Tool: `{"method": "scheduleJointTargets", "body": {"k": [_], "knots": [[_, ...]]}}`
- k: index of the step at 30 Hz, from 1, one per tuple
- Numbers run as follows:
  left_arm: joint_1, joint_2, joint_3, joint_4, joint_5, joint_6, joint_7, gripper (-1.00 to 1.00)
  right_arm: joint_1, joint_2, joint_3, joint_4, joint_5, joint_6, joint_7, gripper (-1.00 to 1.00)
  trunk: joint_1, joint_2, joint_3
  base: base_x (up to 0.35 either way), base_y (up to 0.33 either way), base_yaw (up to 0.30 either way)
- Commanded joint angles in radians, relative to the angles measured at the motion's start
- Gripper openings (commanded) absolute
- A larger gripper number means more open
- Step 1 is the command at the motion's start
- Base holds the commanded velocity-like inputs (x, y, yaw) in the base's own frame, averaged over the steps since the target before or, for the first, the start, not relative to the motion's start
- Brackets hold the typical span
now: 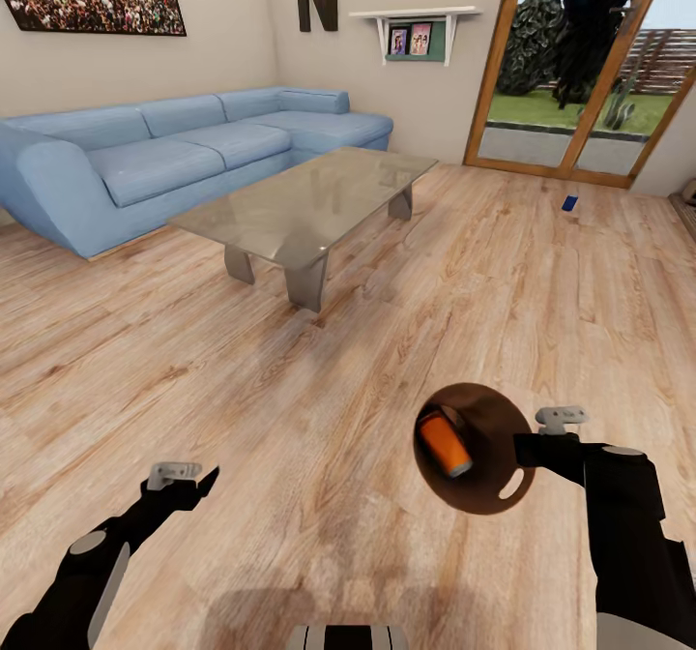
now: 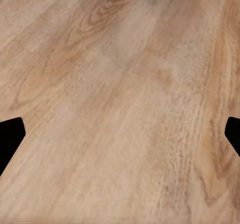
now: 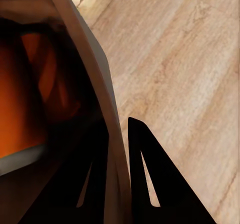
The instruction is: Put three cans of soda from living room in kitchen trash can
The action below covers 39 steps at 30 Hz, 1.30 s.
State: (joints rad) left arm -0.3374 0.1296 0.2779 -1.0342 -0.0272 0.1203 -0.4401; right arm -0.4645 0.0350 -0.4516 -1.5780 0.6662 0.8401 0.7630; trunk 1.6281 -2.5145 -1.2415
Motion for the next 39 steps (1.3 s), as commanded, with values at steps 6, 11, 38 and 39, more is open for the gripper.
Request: {"method": "scheduleJointTargets", "body": {"k": [6,11,38,39], "knots": [[0.000,-0.001,0.000,0.011,0.005,-0.011,0.083,1.00,0.000,0.000,-0.040,-0.003,-0.021,0.008,0.003,-1.00,0.000,0.000,0.000,0.055,-0.051,0.000],[0.000,-0.001,0.000,0.013,0.008,-0.011,0.099,1.00,-0.001,0.003,-0.068,-0.003,-0.025,0.008,0.002,-1.00,0.000,0.000,0.000,0.170,-0.158,-0.005],[0.000,-0.002,0.000,0.068,0.005,-0.029,0.103,1.00,-0.003,0.072,-0.064,-0.005,-0.034,0.008,0.001,-1.00,0.000,0.000,0.022,0.196,-0.176,-0.197],[0.000,-0.002,0.000,0.068,0.004,-0.029,0.103,1.00,-0.003,0.072,-0.064,-0.005,-0.034,0.008,0.001,-1.00,0.000,0.000,0.023,0.197,-0.162,-0.217]]}}
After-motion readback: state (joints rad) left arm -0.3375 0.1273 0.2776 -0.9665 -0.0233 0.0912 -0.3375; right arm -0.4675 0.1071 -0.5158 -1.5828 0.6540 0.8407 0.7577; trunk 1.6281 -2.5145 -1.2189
